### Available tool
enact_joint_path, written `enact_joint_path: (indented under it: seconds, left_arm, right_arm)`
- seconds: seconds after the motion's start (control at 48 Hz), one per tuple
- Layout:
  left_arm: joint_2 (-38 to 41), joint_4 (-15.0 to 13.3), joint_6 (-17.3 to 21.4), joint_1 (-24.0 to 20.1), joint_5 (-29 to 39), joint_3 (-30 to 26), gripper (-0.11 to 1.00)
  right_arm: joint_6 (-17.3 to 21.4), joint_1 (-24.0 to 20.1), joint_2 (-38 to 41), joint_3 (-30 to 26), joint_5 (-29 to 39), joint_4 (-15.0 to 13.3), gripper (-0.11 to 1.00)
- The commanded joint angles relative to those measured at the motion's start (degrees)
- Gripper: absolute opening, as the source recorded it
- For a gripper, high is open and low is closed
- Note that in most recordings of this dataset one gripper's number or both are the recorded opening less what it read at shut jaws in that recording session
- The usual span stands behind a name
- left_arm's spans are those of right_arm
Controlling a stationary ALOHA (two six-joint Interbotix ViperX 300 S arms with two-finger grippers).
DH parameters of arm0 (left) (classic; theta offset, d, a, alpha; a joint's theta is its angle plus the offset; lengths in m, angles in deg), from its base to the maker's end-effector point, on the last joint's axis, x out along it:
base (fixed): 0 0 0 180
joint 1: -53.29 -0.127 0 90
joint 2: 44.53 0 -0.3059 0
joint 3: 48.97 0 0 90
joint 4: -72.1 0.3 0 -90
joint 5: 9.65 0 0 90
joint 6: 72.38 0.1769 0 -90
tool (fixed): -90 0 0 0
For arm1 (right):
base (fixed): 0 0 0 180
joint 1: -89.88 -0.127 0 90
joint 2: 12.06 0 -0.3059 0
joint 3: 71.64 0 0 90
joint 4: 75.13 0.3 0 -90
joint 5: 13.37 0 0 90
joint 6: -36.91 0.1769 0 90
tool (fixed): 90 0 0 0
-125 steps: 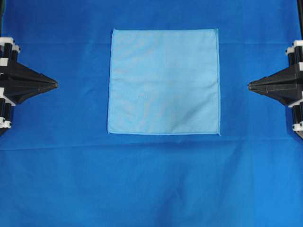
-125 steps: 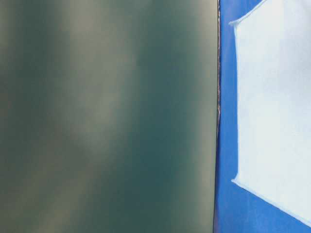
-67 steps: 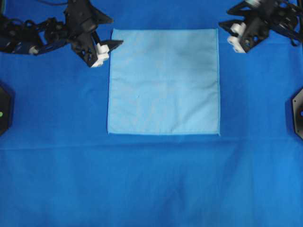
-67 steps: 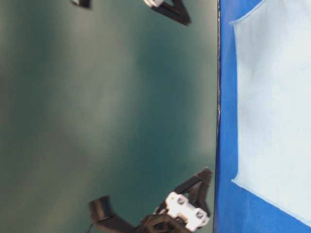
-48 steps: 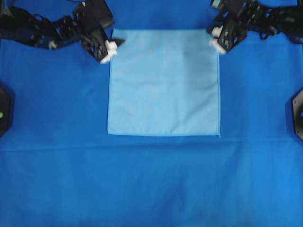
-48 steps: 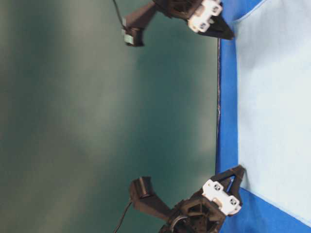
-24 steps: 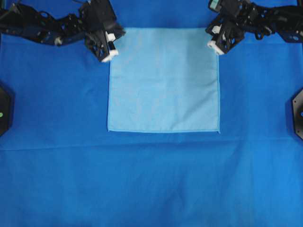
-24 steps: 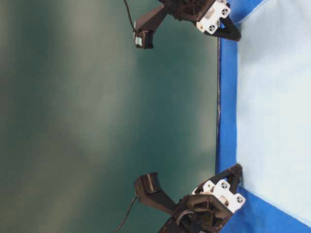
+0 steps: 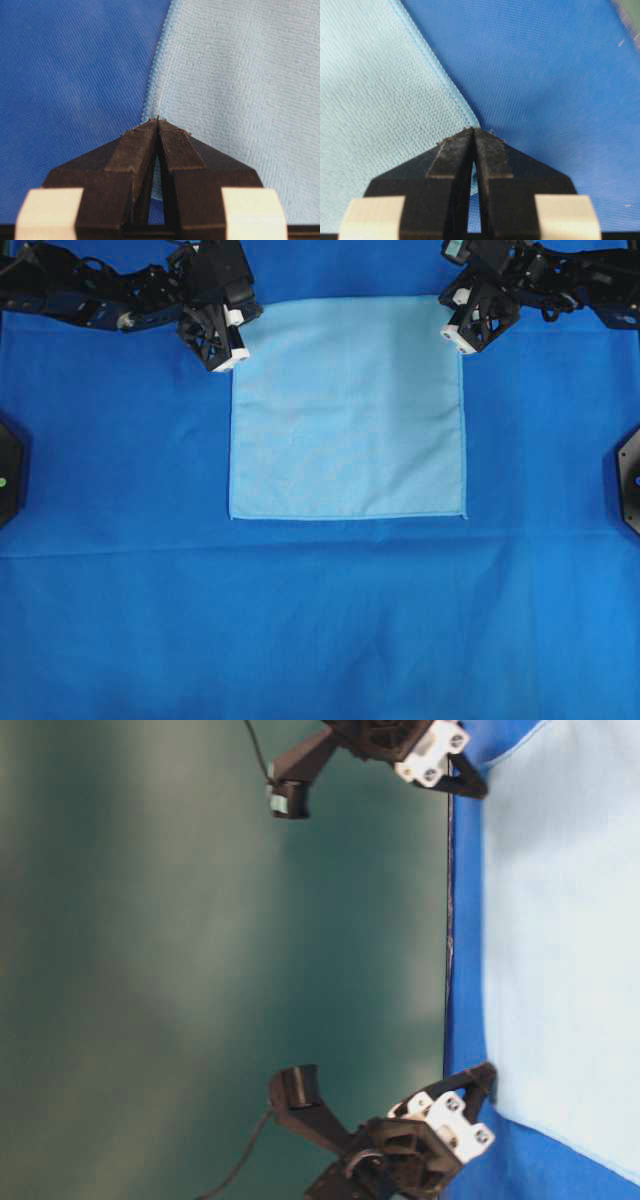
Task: Fold the light blue towel.
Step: 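Lift the far edge and fold it toward the near edge with both grippers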
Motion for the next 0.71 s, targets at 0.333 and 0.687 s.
enact_joint_path:
  seconds: [0.333,0.687]
  left_arm:
    - [-4.4,-0.1,2.6,1.6,0.6,-0.7,0.0]
    - [-8.1,-0.1,3.0,9.5,5.5,2.1,0.0]
  right_arm:
    - [0.4,-1.2,-4.8,0.6,1.1,-0.2,0.01]
    - [1.7,-8.2,-10.3,4.5,6.0,2.1,0.01]
